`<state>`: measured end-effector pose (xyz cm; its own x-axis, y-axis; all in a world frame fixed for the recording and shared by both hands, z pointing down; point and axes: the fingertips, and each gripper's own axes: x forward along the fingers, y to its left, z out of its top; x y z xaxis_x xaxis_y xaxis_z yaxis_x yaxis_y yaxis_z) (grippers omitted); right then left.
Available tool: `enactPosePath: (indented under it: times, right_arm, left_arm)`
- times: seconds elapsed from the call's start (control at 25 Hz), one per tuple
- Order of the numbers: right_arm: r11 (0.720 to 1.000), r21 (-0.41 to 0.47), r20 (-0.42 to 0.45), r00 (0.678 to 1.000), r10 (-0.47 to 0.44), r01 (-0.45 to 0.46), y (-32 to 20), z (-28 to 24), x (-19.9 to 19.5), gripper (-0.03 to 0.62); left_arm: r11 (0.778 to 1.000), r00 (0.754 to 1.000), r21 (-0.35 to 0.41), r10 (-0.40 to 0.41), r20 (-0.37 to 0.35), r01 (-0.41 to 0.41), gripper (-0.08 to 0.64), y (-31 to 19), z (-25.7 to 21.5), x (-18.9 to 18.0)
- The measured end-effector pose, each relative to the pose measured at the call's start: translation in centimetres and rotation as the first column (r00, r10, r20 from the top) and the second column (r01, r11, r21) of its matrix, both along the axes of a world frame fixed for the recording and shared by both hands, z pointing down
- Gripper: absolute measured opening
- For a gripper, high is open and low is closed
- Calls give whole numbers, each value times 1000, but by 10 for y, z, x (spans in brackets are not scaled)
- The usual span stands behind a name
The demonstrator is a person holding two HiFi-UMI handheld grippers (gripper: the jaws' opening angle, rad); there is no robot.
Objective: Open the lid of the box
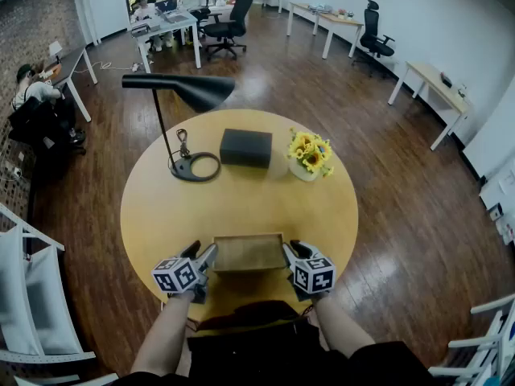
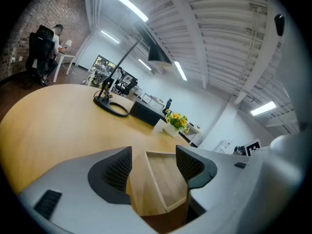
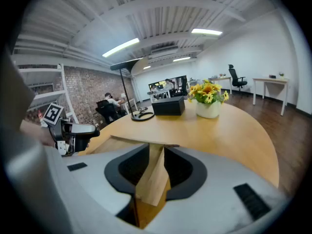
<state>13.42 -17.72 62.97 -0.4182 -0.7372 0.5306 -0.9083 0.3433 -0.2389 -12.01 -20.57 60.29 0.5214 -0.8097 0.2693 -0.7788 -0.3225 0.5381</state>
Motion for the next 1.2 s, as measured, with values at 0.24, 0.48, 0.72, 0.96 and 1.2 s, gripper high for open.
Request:
enactPosePath:
  times: [0.24, 0.48, 0.72, 0.96, 1.2]
  right_arm:
    - [995, -83, -62, 996, -61, 56, -4, 24, -8, 151]
    - [992, -120, -58, 997, -56, 49, -6, 36, -9, 173]
    - [993, -121, 7, 1000, -9, 10, -8, 37, -2, 107]
    - [991, -135, 10, 1000, 1, 0, -7, 38, -1, 107]
    - [991, -132, 19, 1000, -3, 6, -8, 36, -3, 107]
  left_arm:
    - [998, 1000, -67, 11, 3, -11, 276, -4, 25, 12]
    - [992, 1000, -120, 31, -3, -31, 260, -8, 44, 19]
    - [992, 999, -117, 43, -27, -46, 122, -4, 45, 21]
    - [991, 998, -131, -8, -58, 0, 89, -5, 47, 7]
    - [989, 992, -124, -95, -78, 85, 61, -7, 42, -29]
